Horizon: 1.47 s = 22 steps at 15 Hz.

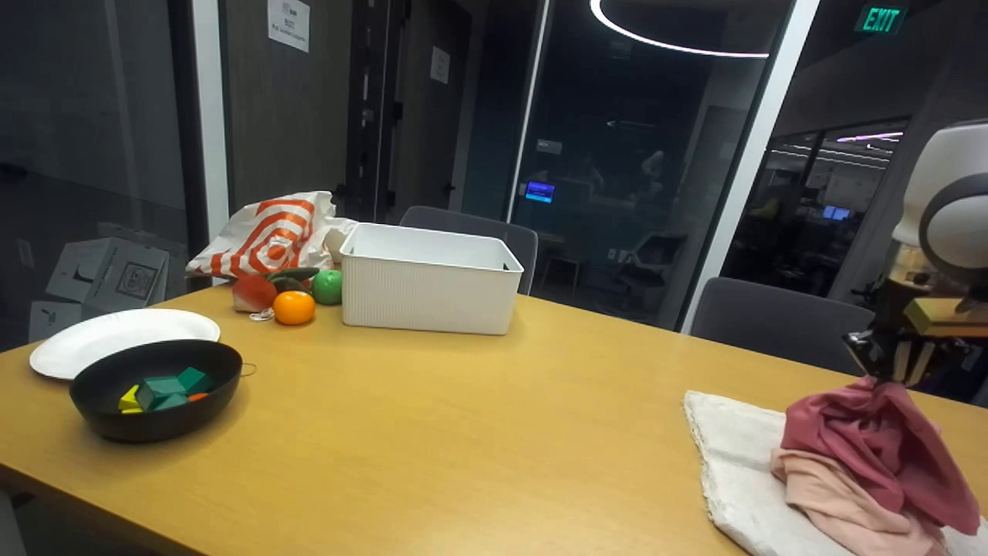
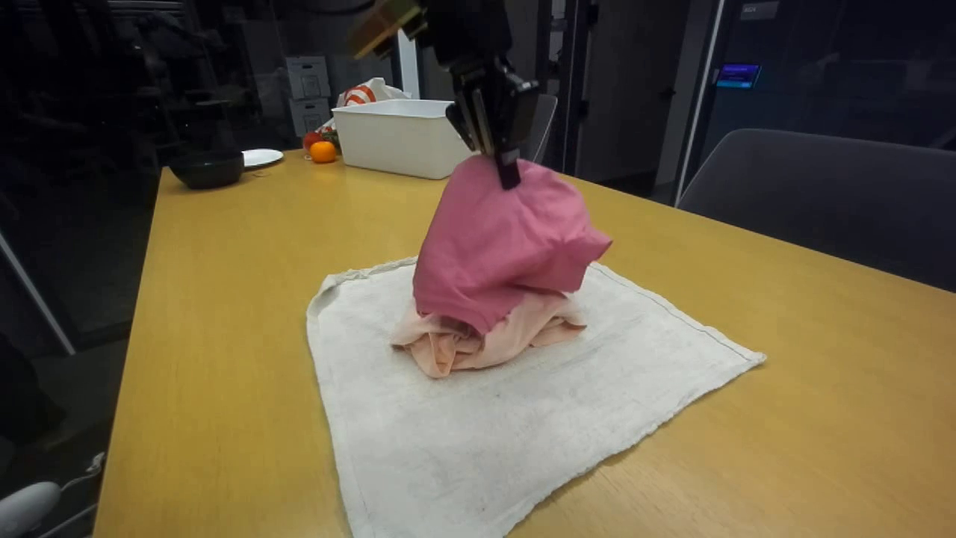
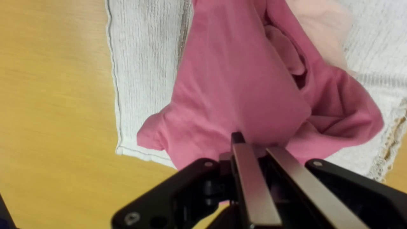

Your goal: Put the shirts on the white towel and then cover the shirts with the towel

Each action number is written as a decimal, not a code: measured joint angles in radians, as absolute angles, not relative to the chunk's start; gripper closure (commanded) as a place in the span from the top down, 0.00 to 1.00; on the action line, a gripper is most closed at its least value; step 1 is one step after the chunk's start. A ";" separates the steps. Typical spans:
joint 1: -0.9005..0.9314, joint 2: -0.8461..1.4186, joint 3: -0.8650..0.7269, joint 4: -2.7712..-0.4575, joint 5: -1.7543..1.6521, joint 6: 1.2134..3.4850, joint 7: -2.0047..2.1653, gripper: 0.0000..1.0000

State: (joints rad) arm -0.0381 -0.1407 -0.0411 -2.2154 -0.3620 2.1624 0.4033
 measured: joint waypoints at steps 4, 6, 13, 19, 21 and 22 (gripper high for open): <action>-0.045 -0.069 -0.030 -2.307 -0.469 2.243 0.546 0.06; -0.045 -0.025 -0.029 -2.340 -0.497 2.288 0.601 0.09; -0.043 0.052 -0.034 -2.357 -0.504 2.392 0.697 0.36; -0.045 -0.003 -0.041 -2.307 -0.235 2.314 0.545 0.73; -0.046 -0.060 -0.042 -2.281 -0.225 2.284 0.530 0.89; -0.046 -0.087 -0.042 -2.269 -0.229 2.275 0.529 0.96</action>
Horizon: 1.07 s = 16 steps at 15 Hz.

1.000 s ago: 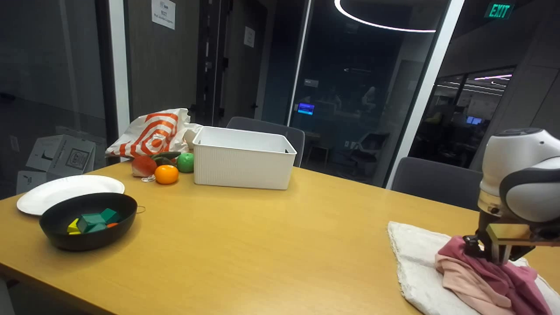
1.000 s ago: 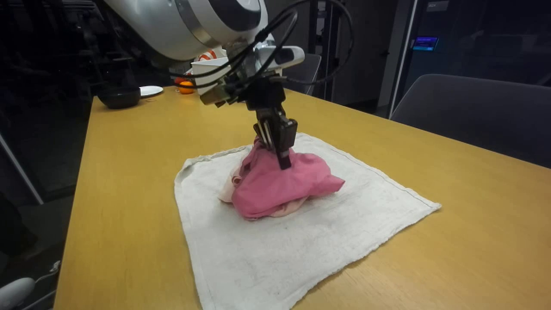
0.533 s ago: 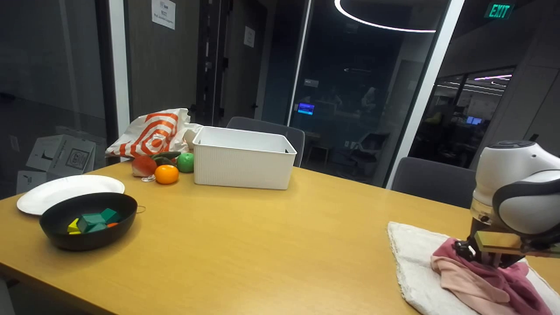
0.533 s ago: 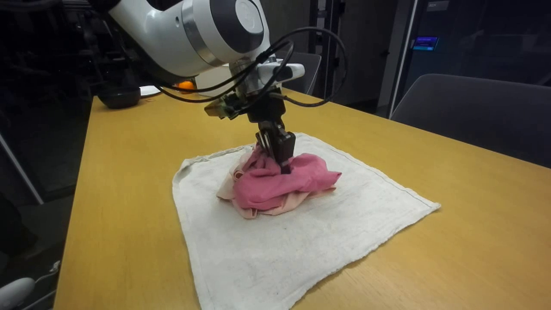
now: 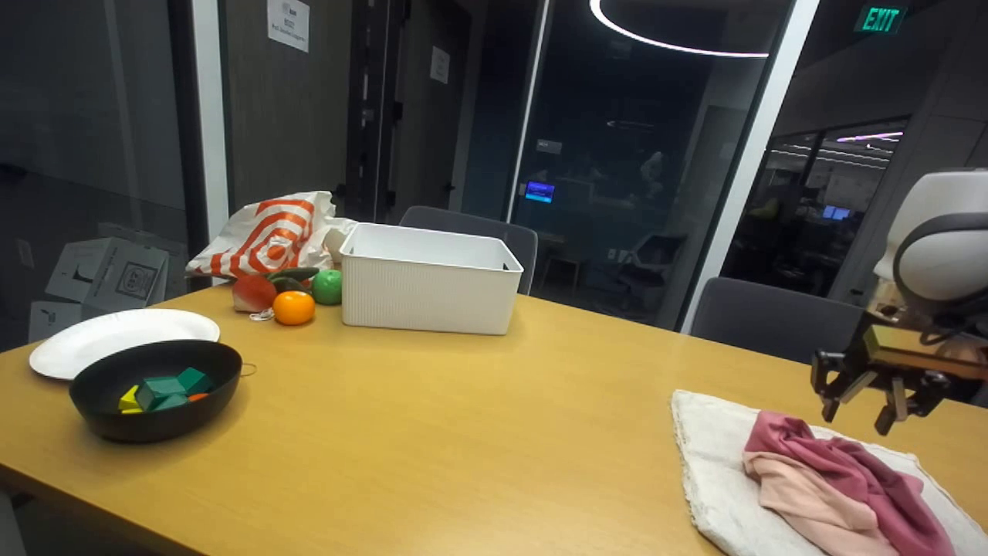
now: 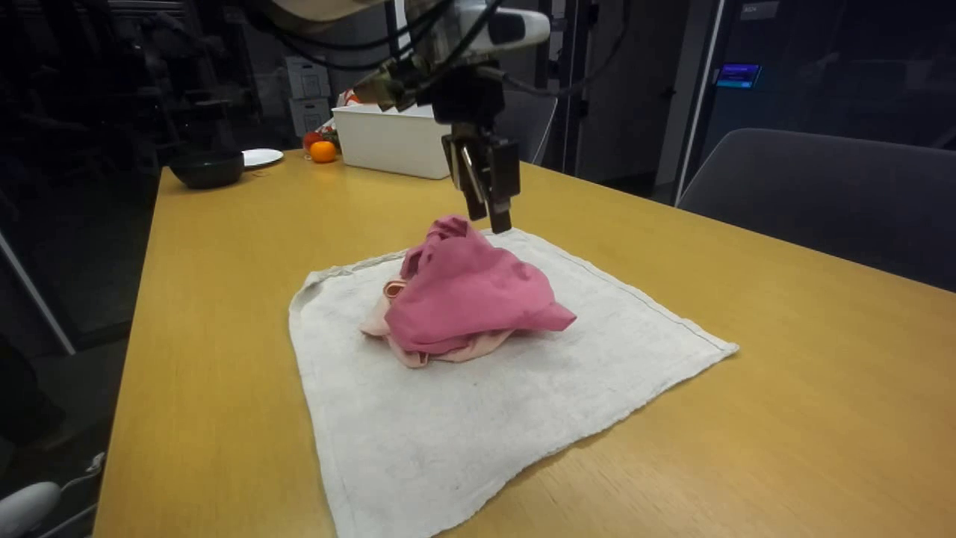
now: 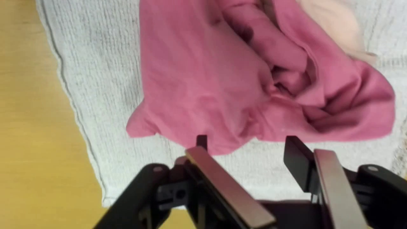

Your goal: Put the shirts on the white towel and then cover the shirts with the towel

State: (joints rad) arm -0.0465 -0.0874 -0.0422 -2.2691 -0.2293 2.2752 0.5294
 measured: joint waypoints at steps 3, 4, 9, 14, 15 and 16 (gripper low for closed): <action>-0.046 -0.142 -0.034 -2.230 -0.226 2.269 0.504 1.00; -0.044 -0.145 -0.027 -2.215 -0.220 2.282 0.481 1.00; -0.010 -0.039 0.007 -2.150 -0.136 2.445 0.320 1.00; 0.008 0.171 0.024 -2.011 -0.013 2.490 0.152 1.00; 0.008 0.210 0.026 -1.982 0.008 2.489 0.122 1.00; 0.008 0.247 0.028 -1.955 0.022 2.488 0.096 1.00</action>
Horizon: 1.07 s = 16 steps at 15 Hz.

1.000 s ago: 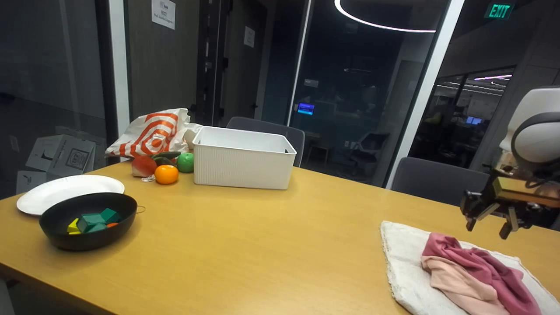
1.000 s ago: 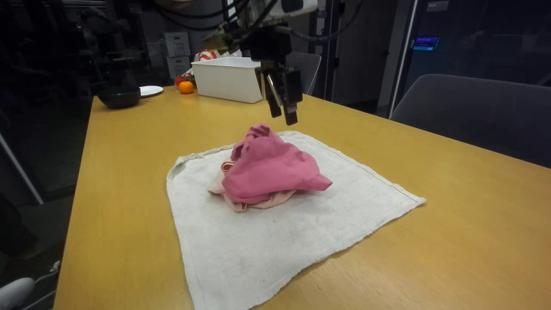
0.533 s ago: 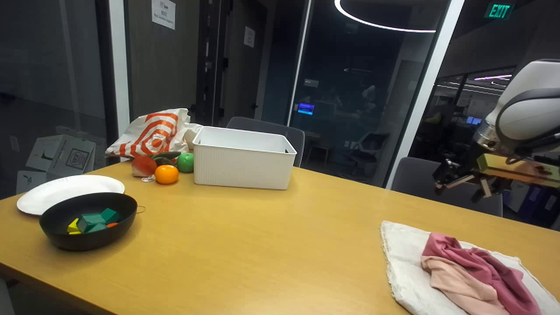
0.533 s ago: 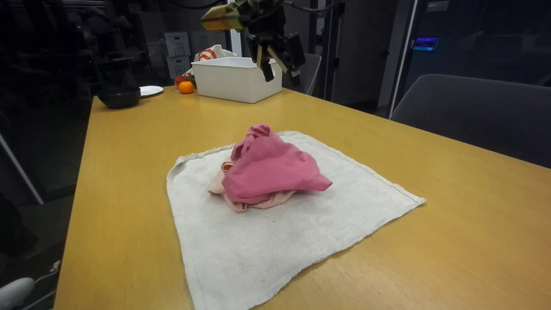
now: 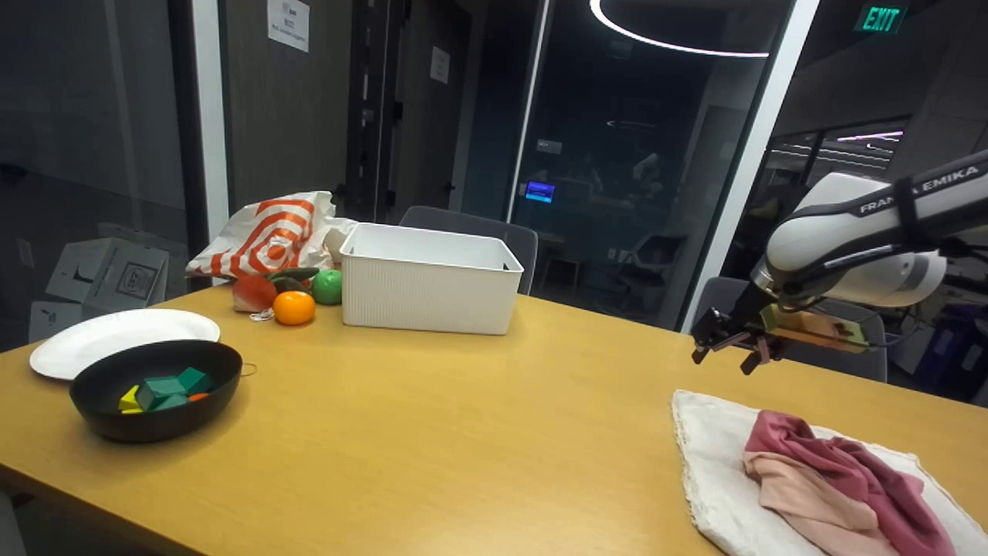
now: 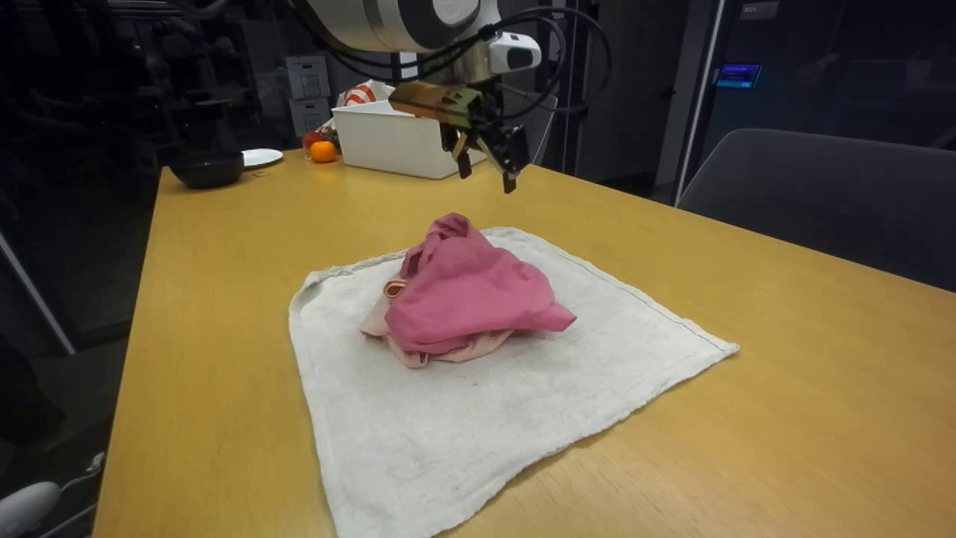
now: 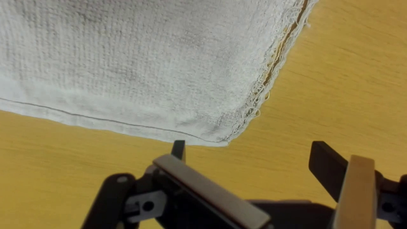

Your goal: Put the shirts on the white towel and then cover the shirts with the towel

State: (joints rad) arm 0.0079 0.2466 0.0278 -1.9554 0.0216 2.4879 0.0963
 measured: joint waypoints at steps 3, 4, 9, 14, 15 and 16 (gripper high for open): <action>0.007 0.351 0.028 -1.873 0.029 2.476 0.051 1.00; 0.006 0.383 0.028 -1.846 0.029 2.463 0.044 1.00; -0.001 0.521 0.027 -1.718 0.029 2.395 0.011 1.00; -0.002 0.603 0.016 -1.631 0.009 2.342 -0.006 0.74; -0.003 0.607 0.016 -1.621 0.009 2.331 -0.015 0.68; -0.003 0.607 0.016 -1.613 0.009 2.323 -0.021 0.58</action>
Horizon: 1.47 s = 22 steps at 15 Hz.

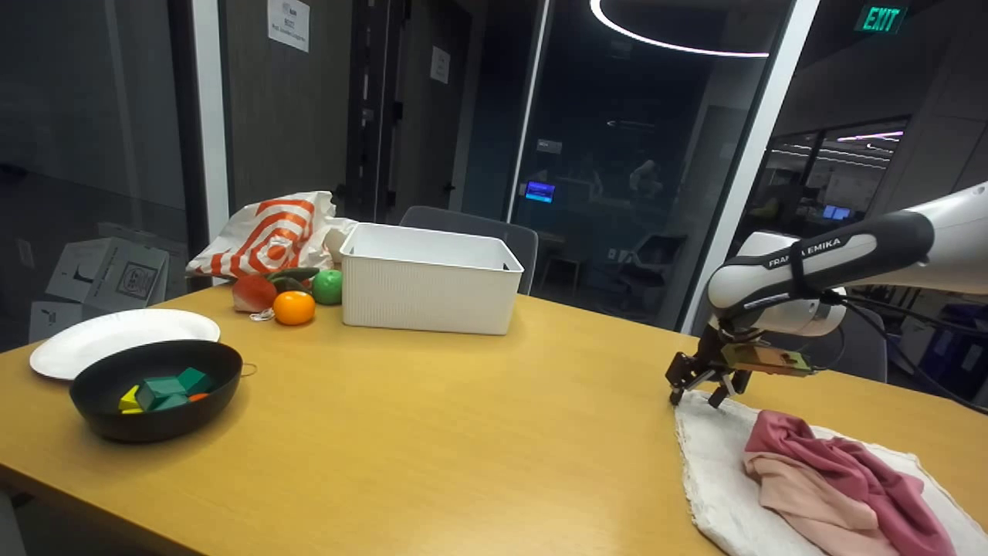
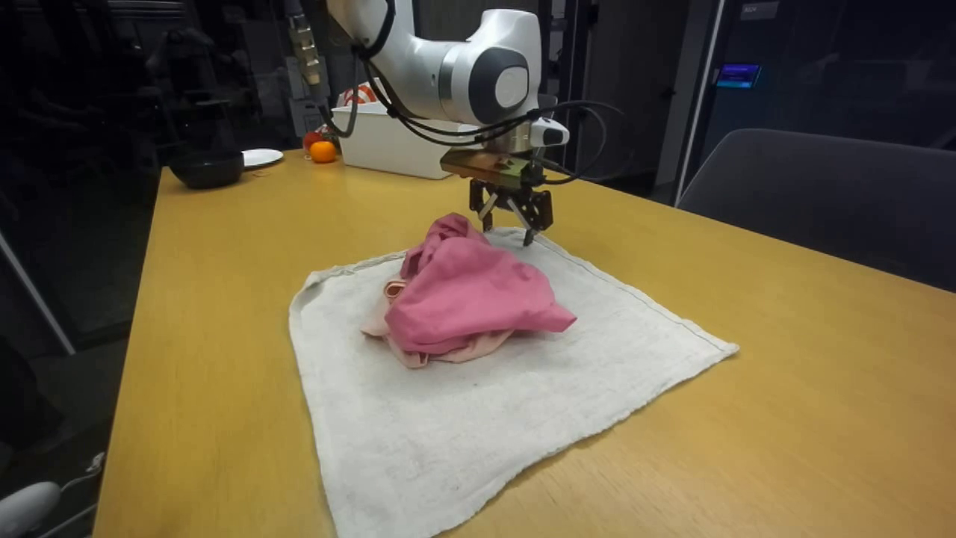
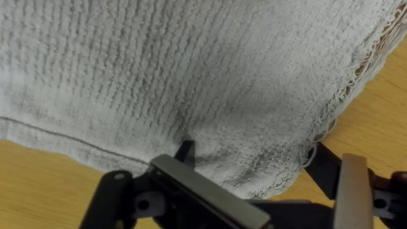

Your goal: Put the shirts on the white towel and then cover the shirts with the towel

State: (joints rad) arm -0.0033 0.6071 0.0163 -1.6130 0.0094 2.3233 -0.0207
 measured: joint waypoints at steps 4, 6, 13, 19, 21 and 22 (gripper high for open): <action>-0.005 0.607 0.019 -1.592 0.011 2.314 -0.032 0.28; -0.005 0.607 0.020 -1.586 0.012 2.311 -0.033 0.13; -0.005 0.607 0.032 -1.577 0.017 2.307 -0.035 0.05; -0.002 0.580 0.037 -1.558 0.016 2.307 -0.035 0.05; -0.002 0.550 0.028 -1.557 0.010 2.300 -0.035 0.05; -0.002 0.532 0.021 -1.559 0.006 2.296 -0.034 0.05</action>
State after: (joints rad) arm -0.0023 0.5318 0.0206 -1.5585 0.0058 2.2959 -0.0343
